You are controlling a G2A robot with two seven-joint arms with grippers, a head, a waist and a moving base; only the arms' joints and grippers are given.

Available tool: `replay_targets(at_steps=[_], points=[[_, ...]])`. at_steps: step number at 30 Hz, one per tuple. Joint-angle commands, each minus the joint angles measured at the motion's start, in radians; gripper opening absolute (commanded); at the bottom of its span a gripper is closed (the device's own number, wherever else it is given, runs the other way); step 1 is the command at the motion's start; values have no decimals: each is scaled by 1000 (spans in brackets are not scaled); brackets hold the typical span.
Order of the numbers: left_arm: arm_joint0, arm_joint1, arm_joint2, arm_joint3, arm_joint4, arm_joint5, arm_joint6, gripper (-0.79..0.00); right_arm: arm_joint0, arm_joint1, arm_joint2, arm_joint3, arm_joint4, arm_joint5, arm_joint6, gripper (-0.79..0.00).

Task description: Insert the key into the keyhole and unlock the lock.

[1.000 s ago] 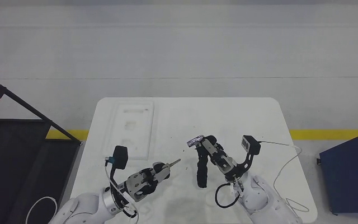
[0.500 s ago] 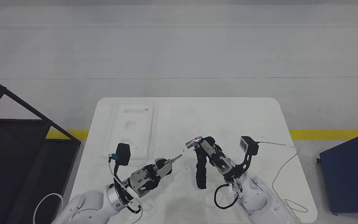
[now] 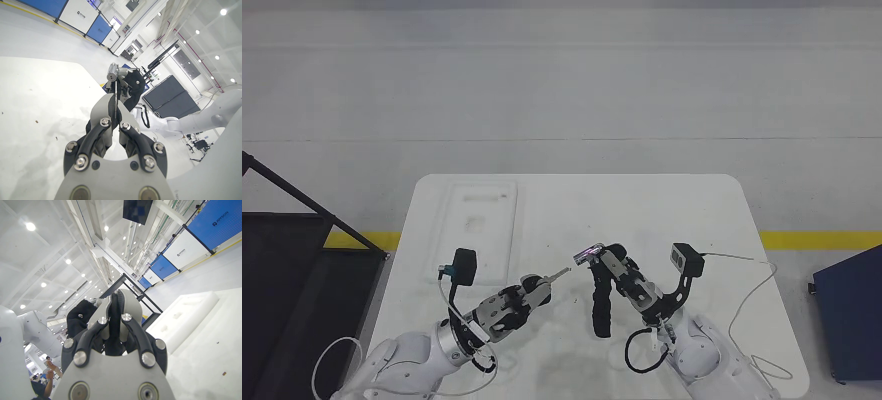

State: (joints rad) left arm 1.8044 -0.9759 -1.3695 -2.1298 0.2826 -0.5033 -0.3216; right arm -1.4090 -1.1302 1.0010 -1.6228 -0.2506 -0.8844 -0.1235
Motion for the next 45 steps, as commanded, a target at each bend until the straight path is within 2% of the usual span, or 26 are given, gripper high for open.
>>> replay_targets(at_steps=[1, 14, 45], points=[[-10, -2, 8, 8, -1, 4, -2, -785, 0, 0, 0, 0, 0, 0, 0, -785], [-70, -12, 52, 32, -14, 22, -14, -785, 0, 0, 0, 0, 0, 0, 0, -785], [-72, -20, 47, 33, -4, 36, -21, -785, 0, 0, 0, 0, 0, 0, 0, -785]])
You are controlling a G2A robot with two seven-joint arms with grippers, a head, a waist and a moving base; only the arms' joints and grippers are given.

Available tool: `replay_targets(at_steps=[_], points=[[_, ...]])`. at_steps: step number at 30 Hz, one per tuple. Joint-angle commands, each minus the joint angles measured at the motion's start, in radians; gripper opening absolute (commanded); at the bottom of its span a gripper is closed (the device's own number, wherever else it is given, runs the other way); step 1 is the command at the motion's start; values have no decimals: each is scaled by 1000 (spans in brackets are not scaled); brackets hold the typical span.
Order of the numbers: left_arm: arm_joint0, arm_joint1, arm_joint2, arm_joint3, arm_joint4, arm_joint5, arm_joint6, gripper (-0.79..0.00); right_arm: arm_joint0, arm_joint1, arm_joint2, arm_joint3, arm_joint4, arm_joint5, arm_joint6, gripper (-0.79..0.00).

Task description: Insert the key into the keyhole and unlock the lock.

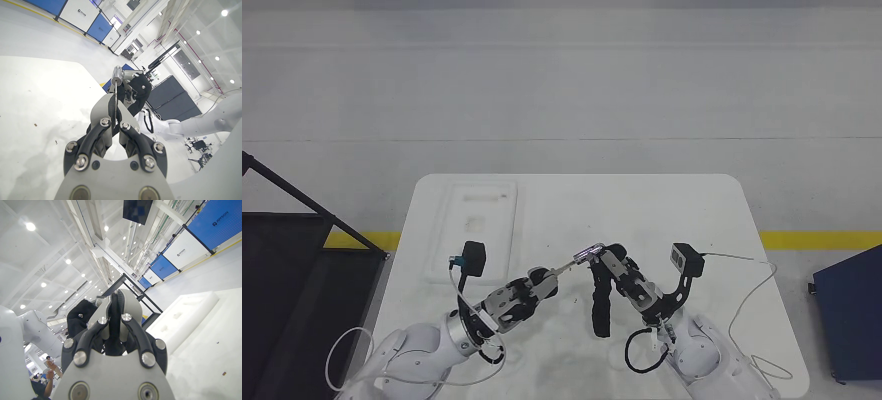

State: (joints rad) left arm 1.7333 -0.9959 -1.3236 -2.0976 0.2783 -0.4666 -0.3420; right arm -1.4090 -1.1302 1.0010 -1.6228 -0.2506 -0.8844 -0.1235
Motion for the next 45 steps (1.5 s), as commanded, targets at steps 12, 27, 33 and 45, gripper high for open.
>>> replay_targets(at_steps=[12, 27, 33, 45], points=[[-15, -4, 4, 6, -2, 1, -6, -785, 0, 0, 0, 0, 0, 0, 0, -785], [-54, -10, 23, 17, -11, 8, -32, -785, 0, 0, 0, 0, 0, 0, 0, -785], [-77, -14, 42, 6, -4, 22, -43, -785, 0, 0, 0, 0, 0, 0, 0, -785], [-91, -20, 65, -25, 61, 66, -35, -785, 0, 0, 0, 0, 0, 0, 0, -785]])
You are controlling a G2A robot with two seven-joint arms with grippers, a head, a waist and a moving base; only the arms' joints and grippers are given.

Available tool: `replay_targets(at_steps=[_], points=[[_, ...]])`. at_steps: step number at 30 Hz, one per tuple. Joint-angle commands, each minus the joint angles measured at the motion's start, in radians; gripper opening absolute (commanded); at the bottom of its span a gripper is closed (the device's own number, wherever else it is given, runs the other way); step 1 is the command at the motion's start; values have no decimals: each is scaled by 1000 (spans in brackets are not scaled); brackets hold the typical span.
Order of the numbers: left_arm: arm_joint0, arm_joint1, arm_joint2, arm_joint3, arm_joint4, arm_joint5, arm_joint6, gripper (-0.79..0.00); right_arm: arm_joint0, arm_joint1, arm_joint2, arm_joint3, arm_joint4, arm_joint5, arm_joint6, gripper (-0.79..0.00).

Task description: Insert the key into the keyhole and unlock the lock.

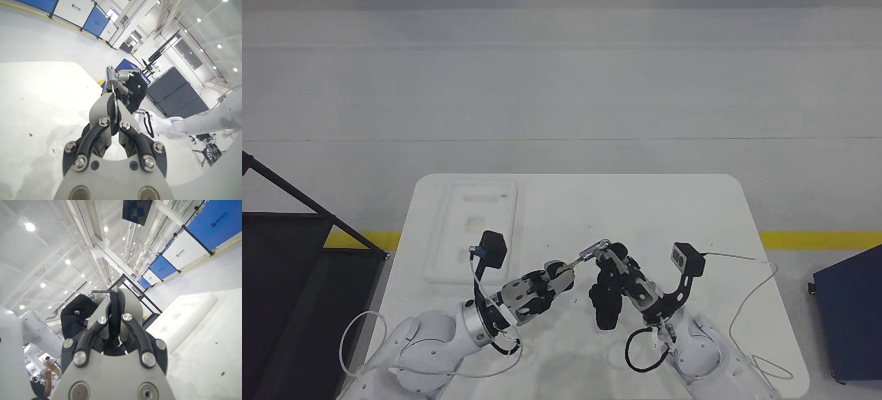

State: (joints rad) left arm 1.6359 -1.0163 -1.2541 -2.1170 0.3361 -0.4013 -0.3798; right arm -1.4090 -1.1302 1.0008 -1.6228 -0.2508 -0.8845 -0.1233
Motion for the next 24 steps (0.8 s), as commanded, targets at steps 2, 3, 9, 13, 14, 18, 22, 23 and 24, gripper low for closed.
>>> replay_targets(at_steps=[2, 3, 9, 13, 14, 18, 22, 23, 24], points=[[23, 2, -17, -19, 6, -2, 1, -785, 0, 0, 0, 0, 0, 0, 0, -785], [32, 3, -24, -24, 7, -4, -2, -785, 0, 0, 0, 0, 0, 0, 0, -785], [69, 10, -67, -30, -13, -19, -34, -785, 0, 0, 0, 0, 0, 0, 0, -785], [79, 13, -82, -27, -25, -26, -61, -785, 0, 0, 0, 0, 0, 0, 0, -785], [81, 13, -84, -25, -28, -27, -64, -785, 0, 0, 0, 0, 0, 0, 0, -785], [83, 13, -88, -24, -36, -29, -63, -785, 0, 0, 0, 0, 0, 0, 0, -785], [81, 13, -87, -23, -37, -30, -61, -785, 0, 0, 0, 0, 0, 0, 0, -785], [81, 13, -87, -23, -37, -30, -60, -785, 0, 0, 0, 0, 0, 0, 0, -785], [81, 12, -87, -23, -38, -30, -59, -785, 0, 0, 0, 0, 0, 0, 0, -785]])
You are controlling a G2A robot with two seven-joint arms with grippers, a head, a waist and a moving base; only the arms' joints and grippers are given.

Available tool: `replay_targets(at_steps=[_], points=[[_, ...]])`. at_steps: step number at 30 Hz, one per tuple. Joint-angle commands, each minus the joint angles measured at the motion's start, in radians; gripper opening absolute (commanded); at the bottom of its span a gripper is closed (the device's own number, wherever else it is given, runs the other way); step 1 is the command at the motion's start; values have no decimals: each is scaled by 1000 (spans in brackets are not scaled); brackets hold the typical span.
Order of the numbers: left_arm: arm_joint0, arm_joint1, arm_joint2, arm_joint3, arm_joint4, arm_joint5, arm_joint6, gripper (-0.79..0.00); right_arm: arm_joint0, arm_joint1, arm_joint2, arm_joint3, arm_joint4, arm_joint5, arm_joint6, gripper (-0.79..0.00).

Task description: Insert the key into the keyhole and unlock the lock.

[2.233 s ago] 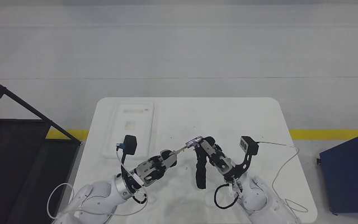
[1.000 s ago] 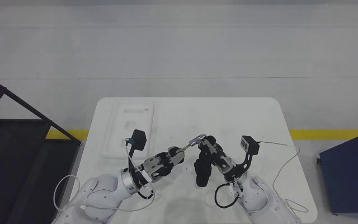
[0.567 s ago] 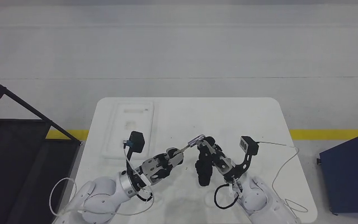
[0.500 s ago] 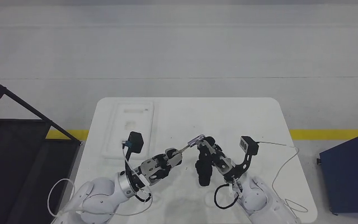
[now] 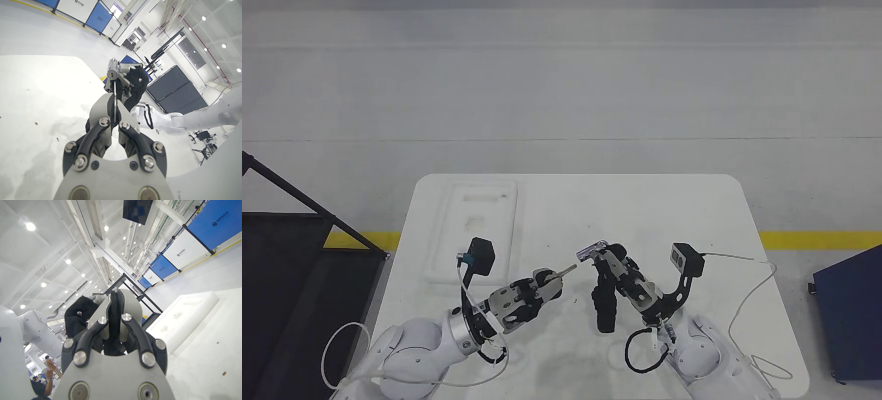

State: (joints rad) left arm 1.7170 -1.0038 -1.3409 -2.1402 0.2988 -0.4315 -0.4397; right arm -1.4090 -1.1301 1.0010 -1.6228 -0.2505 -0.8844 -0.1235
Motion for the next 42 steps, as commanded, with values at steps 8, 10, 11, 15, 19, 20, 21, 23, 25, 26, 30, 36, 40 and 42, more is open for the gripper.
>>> replay_targets(at_steps=[8, 10, 11, 15, 19, 20, 21, 23, 25, 26, 30, 36, 40, 42], points=[[-16, -1, -3, 0, -4, 12, -1, -785, 0, 0, 0, 0, 0, 0, 0, -785], [-29, -2, 1, 2, -6, 18, -7, -785, 0, 0, 0, 0, 0, 0, 0, -785], [-35, -3, 4, 4, -7, 21, -12, -785, 0, 0, 0, 0, 0, 0, 0, -785], [-62, -5, 21, 14, -11, 31, -24, -785, 0, 0, 0, 0, 0, 0, 0, -785], [-80, -8, 37, 25, -10, 36, -26, -785, 0, 0, 0, 0, 0, 0, 0, -785], [-82, -8, 40, 26, -9, 37, -25, -785, 0, 0, 0, 0, 0, 0, 0, -785], [-84, -9, 42, 28, -9, 38, -25, -785, 0, 0, 0, 0, 0, 0, 0, -785], [-87, -9, 44, 29, -8, 40, -25, -785, 0, 0, 0, 0, 0, 0, 0, -785], [-87, -10, 44, 30, -6, 41, -25, -785, 0, 0, 0, 0, 0, 0, 0, -785], [-86, -10, 44, 30, -7, 41, -26, -785, 0, 0, 0, 0, 0, 0, 0, -785], [-79, -9, 34, 29, -8, 40, -27, -785, 0, 0, 0, 0, 0, 0, 0, -785], [-62, -7, 18, 28, -18, 30, -31, -785, 0, 0, 0, 0, 0, 0, 0, -785], [-52, -6, 14, 26, -27, 18, -44, -785, -1, -1, 9, -10, -23, 16, 20, -785], [-49, -5, 13, 24, -34, 10, -56, -785, -1, -1, 16, -6, -40, 11, 27, -785]])
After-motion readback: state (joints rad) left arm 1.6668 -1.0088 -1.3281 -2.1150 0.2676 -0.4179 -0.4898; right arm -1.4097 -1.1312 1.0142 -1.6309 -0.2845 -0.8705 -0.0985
